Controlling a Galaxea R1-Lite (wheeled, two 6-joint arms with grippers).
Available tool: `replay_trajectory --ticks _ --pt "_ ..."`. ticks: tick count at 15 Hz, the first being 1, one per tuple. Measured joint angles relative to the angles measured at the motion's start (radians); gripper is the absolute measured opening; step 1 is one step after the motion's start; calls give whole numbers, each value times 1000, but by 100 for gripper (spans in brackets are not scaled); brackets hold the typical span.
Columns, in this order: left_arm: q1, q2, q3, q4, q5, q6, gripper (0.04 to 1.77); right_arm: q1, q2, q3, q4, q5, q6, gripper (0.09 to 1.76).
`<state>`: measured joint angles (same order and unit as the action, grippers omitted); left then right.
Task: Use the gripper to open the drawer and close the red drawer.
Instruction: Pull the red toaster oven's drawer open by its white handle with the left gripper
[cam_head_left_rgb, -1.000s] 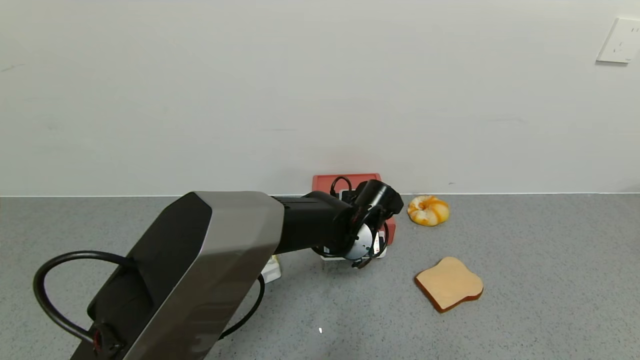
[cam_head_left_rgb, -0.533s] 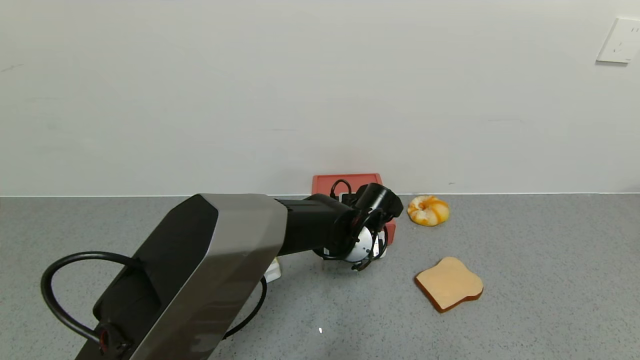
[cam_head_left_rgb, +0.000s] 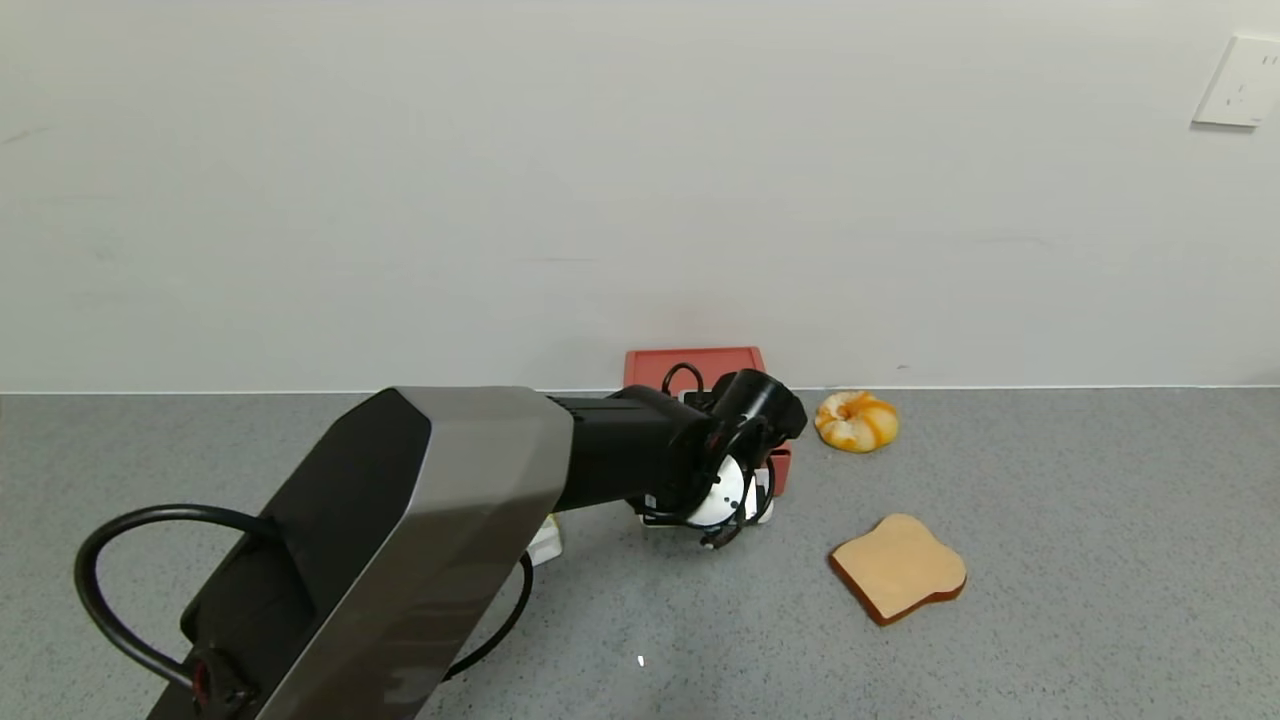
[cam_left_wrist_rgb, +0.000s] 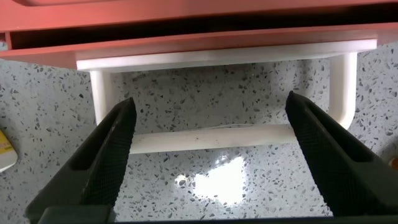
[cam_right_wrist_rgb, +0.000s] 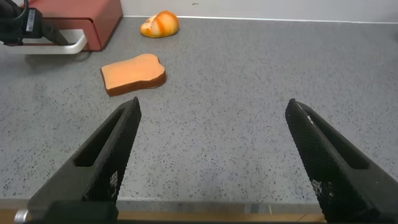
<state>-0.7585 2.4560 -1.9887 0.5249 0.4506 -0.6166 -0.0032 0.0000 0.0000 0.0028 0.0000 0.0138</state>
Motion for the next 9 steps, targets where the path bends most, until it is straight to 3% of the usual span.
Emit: replay_trajectory --ticks 9 --pt "-14 -13 1 105 -38 -84 172 0 0 0 0 0 0 171"
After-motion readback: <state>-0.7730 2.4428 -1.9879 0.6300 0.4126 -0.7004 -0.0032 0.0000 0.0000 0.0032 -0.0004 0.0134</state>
